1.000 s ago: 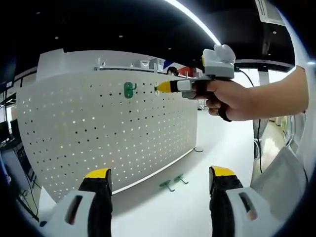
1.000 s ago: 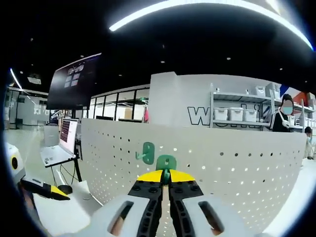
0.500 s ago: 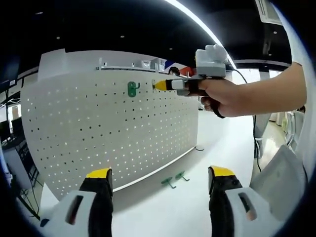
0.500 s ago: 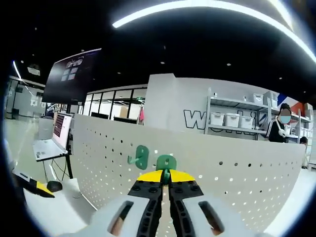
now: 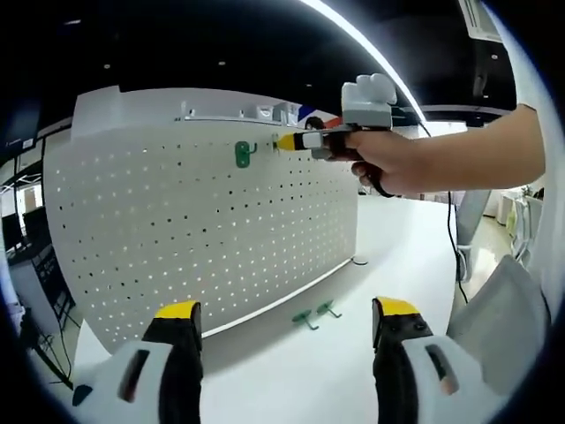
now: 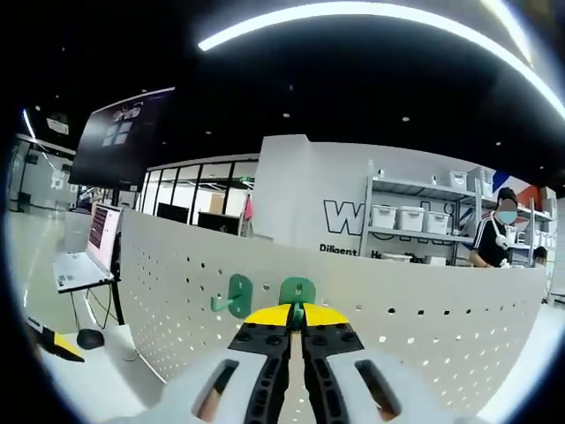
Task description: Insert the hook assembly into the mounting plate slot until the hook locks in place.
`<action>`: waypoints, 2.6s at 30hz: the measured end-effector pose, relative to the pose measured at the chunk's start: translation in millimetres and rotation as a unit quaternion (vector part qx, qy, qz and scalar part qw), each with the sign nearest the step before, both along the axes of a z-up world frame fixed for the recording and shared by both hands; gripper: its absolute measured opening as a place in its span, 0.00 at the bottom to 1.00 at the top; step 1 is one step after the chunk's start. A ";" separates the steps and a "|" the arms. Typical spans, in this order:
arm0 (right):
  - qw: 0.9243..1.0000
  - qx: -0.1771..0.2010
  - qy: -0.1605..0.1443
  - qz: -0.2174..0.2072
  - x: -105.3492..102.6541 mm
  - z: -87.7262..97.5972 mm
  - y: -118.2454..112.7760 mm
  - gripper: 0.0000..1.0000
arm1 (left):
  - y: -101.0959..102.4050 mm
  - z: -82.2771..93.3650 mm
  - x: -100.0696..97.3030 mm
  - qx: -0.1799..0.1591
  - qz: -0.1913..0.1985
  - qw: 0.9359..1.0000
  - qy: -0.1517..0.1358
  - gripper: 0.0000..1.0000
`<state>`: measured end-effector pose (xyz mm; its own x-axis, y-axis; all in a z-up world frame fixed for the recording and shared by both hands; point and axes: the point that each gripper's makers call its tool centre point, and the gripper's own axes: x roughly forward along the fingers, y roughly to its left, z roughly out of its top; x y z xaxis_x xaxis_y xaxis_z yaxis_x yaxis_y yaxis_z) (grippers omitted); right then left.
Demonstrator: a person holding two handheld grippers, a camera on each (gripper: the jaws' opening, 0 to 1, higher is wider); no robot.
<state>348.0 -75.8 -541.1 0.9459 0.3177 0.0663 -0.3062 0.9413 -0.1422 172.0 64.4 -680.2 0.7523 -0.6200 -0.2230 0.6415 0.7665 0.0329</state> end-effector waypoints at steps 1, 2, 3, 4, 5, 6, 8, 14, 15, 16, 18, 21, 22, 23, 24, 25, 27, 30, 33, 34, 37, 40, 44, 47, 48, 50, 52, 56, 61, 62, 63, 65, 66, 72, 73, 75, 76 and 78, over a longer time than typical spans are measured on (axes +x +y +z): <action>1.000 -0.001 0.000 0.000 0.0 -0.4 0.4 0.01 | -0.3 0.1 0.1 0.001 0.000 1.000 0.000 0.81; 1.000 -0.001 -0.001 0.000 0.0 -0.4 0.5 0.01 | -0.6 0.1 0.1 0.001 -0.001 1.000 0.000 0.81; 1.000 0.000 -0.001 0.000 0.0 -0.8 0.5 0.01 | -1.2 0.4 0.2 0.001 -0.001 1.000 0.000 0.81; 1.000 0.001 -0.001 -0.001 0.7 -1.2 0.1 0.01 | -1.4 0.4 0.2 0.002 -0.002 1.000 0.000 0.81; 1.000 0.002 0.000 -0.002 1.2 -1.7 -0.1 0.01 | -1.9 0.3 0.2 0.003 -0.003 1.000 0.000 0.81; 1.000 0.003 0.000 -0.001 2.1 -2.3 -0.3 0.01 | -2.0 0.1 0.2 0.004 -0.003 1.000 0.000 0.81; 1.000 0.004 0.002 -0.001 3.7 -4.0 -0.5 0.01 | -2.0 -0.5 0.4 0.005 -0.004 1.000 0.001 0.81; 1.000 0.003 0.001 0.001 6.5 -6.1 0.6 0.01 | -0.2 0.0 2.2 0.002 0.001 1.000 0.004 0.80; 1.000 0.002 0.001 0.001 7.1 -6.6 0.9 0.01 | 0.0 0.0 2.6 0.003 0.001 1.000 0.004 0.80; 1.000 0.003 0.002 0.001 7.4 -6.9 0.8 0.01 | 0.0 0.2 3.0 0.003 0.001 1.000 0.005 0.80; 1.000 0.004 0.000 0.003 8.1 -7.0 2.8 0.01 | 0.2 0.6 3.6 0.004 0.002 1.000 0.004 0.80; 1.000 0.014 0.005 0.000 11.0 -8.0 1.9 0.01 | 0.8 0.0 4.3 0.002 0.003 1.000 0.006 0.79; 1.000 0.012 0.005 -0.001 11.1 -8.0 2.1 0.01 | 0.9 0.2 4.4 0.000 0.003 1.000 0.007 0.79; 1.000 0.005 0.002 -0.003 11.5 -7.9 2.1 0.01 | 0.9 0.9 4.4 -0.003 0.004 1.000 0.008 0.79; 1.000 0.008 0.002 -0.001 11.2 -7.7 3.2 0.01 | 0.8 2.6 4.4 -0.005 0.004 1.000 0.006 0.79; 1.000 0.010 0.005 -0.002 11.3 -8.2 4.0 0.01 | 0.8 3.2 4.5 -0.005 0.004 1.000 0.006 0.79; 1.000 0.010 0.006 -0.008 11.7 -8.9 3.7 0.01 | 0.7 4.3 4.8 -0.006 0.004 1.000 0.005 0.79; 1.000 0.012 0.010 -0.018 12.2 -10.5 3.7 0.01 | 1.0 6.3 6.0 -0.009 0.005 1.000 0.005 0.79; 0.999 0.014 0.012 -0.031 13.2 -11.1 3.9 0.01 | 0.4 7.0 5.4 -0.011 0.004 1.000 0.005 0.79; 0.999 -0.009 0.007 -0.036 13.1 -10.3 3.3 0.01 | 0.1 6.6 4.8 -0.011 0.004 1.000 0.006 0.79; 0.999 0.012 0.015 -0.045 14.0 -10.7 3.5 0.01 | -1.1 7.1 2.2 -0.013 0.000 1.000 0.006 0.79; 0.998 0.009 0.016 -0.058 15.1 -10.8 4.3 0.01 | -1.4 7.0 0.1 -0.013 -0.004 1.000 0.006 0.79; 0.997 0.016 0.020 -0.074 16.5 -11.5 4.0 0.02 | 0.8 6.3 -1.4 -0.018 -0.006 1.000 0.006 0.79; 0.996 0.001 0.026 -0.087 17.0 -13.1 5.6 0.02 | 2.0 5.2 -2.6 -0.023 -0.006 1.000 0.006 0.79; 0.996 -0.015 0.030 -0.087 17.1 -15.7 8.2 0.03 | 2.0 5.0 -3.1 -0.026 -0.006 1.000 0.007 0.78; 0.995 -0.010 0.026 -0.092 16.9 -16.4 7.4 0.03 | 1.3 3.2 -4.6 -0.031 -0.007 0.999 0.009 0.78; 0.995 -0.010 0.024 -0.095 17.2 -15.5 6.9 0.03 | 0.3 0.8 -6.3 -0.032 -0.009 0.999 0.009 0.78; 0.995 -0.011 0.023 -0.096 16.8 -15.7 6.3 0.03 | 1.9 0.3 -6.9 -0.040 -0.007 0.999 0.009 0.78; 0.995 -0.015 0.025 -0.097 16.8 -15.7 6.1 0.03 | 2.8 1.0 -6.8 -0.046 -0.003 0.999 0.007 0.78; 0.995 -0.015 0.025 -0.096 16.9 -15.6 6.0 0.03 | 2.9 0.7 -6.9 -0.046 -0.003 0.999 0.007 0.78; 0.995 -0.016 0.025 -0.096 17.5 -16.0 5.8 0.03 | 2.8 0.1 -7.2 -0.047 -0.003 0.999 0.008 0.78; 0.995 -0.013 0.025 -0.096 16.2 -15.9 6.1 0.03 | 2.7 -0.6 -7.6 -0.047 -0.002 0.999 0.008 0.78; 0.995 -0.014 0.025 -0.096 16.1 -15.8 6.0 0.03 | 2.6 -0.8 -7.9 -0.048 -0.002 0.999 0.009 0.78; 0.996 -0.013 0.026 -0.085 16.2 -15.8 5.4 0.04 | 1.4 -3.2 -9.1 -0.043 -0.004 0.999 0.010 0.78; 0.996 -0.007 0.027 -0.083 16.4 -15.7 5.2 0.04 | 1.3 -3.2 -9.1 -0.043 -0.003 0.999 0.011 0.78; 0.997 -0.007 0.027 -0.079 16.3 -15.8 5.6 0.04 | 0.6 -2.5 -9.3 -0.043 -0.003 0.999 0.011 0.78; 0.997 -0.010 0.027 -0.076 16.3 -15.9 6.3 0.04 | -0.1 -1.9 -9.5 -0.043 -0.004 0.999 0.010 0.78; 0.997 -0.010 0.026 -0.074 15.9 -15.9 6.4 0.05 | -1.4 -0.8 -10.0 -0.042 -0.005 0.999 0.010 0.78</action>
